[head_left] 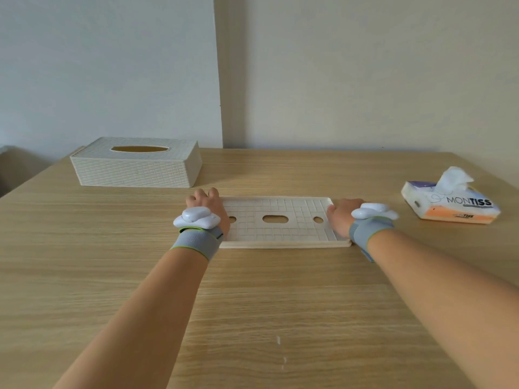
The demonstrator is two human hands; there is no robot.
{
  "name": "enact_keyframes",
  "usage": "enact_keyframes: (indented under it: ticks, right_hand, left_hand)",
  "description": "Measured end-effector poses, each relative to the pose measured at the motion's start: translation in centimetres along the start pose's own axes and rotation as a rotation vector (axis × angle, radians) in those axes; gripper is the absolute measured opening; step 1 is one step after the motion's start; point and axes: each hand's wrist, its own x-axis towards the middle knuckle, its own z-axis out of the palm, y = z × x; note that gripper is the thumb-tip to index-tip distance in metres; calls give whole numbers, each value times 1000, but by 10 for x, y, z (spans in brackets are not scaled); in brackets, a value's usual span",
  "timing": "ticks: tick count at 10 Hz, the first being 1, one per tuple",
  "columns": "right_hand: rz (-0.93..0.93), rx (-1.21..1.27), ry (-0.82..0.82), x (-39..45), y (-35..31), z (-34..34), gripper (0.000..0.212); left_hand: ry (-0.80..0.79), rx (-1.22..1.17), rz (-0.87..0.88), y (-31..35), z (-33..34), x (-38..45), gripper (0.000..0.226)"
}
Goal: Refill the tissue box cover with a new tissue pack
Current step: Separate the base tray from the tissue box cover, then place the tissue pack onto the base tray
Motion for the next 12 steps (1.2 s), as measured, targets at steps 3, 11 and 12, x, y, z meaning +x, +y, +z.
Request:
enact_keyframes:
  ticks: [3, 11, 12]
  right_hand:
    - [-45, 52, 74, -2, 3, 6, 46]
    - [312, 652, 325, 47, 203, -81, 52]
    - [370, 790, 336, 49, 225, -71, 60]
  left_hand:
    - [48, -12, 66, -5, 8, 2, 49]
    - [-558, -892, 367, 275, -16, -32, 44]
    - [-670, -972, 288, 299, -2, -50, 49]
